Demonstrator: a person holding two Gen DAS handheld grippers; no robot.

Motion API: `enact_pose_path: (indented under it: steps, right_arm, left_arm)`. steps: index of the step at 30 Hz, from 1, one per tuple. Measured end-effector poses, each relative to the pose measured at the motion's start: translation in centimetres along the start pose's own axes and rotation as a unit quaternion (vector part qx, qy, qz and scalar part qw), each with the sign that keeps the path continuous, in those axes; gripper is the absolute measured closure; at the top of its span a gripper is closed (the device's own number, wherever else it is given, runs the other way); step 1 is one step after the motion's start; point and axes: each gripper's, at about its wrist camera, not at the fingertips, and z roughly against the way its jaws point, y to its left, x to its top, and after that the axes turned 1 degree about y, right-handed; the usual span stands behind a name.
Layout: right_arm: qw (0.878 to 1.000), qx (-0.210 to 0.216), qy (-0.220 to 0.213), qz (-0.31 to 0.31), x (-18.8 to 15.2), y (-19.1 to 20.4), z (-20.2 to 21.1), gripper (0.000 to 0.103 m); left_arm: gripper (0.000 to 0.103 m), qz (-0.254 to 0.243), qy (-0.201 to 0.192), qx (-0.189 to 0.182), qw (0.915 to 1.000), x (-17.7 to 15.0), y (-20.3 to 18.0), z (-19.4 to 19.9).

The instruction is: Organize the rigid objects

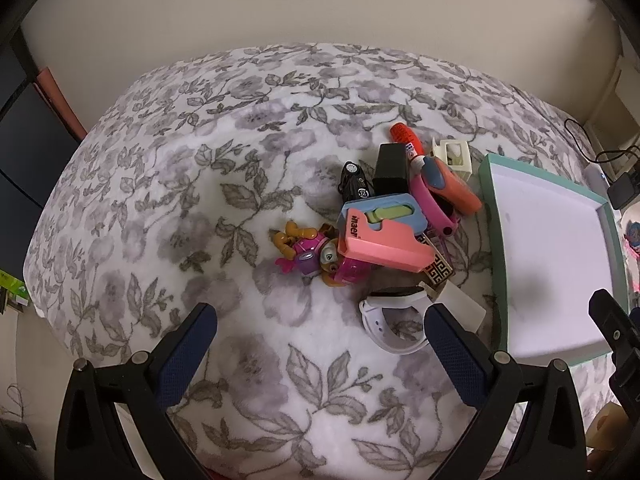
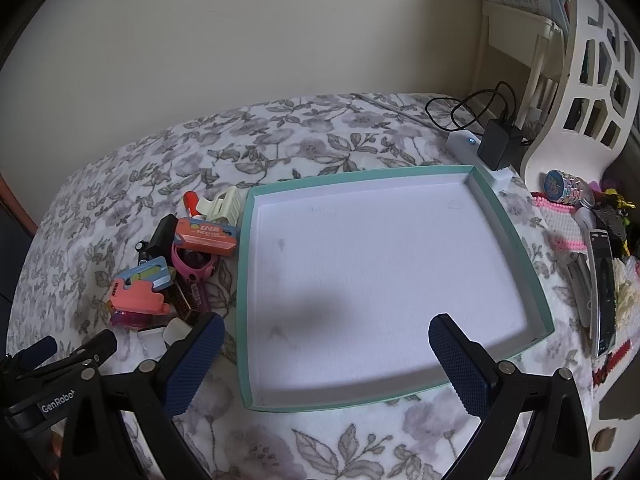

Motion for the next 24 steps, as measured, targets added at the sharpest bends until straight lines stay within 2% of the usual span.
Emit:
enact_pose_path:
  steps: [10,16,24]
  right_arm:
    - [1.0,0.006,-0.003,0.004,0.0,0.3,0.1,0.0]
    - [0.998,0.046,-0.002,0.04,-0.2,3.1,-0.2,0.0]
    - [0.992,0.084,0.024,0.094,-1.0,7.5,-1.5,0.0]
  left_arm:
    - [0.0,-0.002,-0.023,-0.004,0.9997,0.0,0.1,0.2]
    - [0.0,0.043,-0.063,-0.032,0.9966,0.5,2.1,0.7]
    - [0.0,0.075,-0.016,-0.001,0.997,1.0,5.0,-0.9]
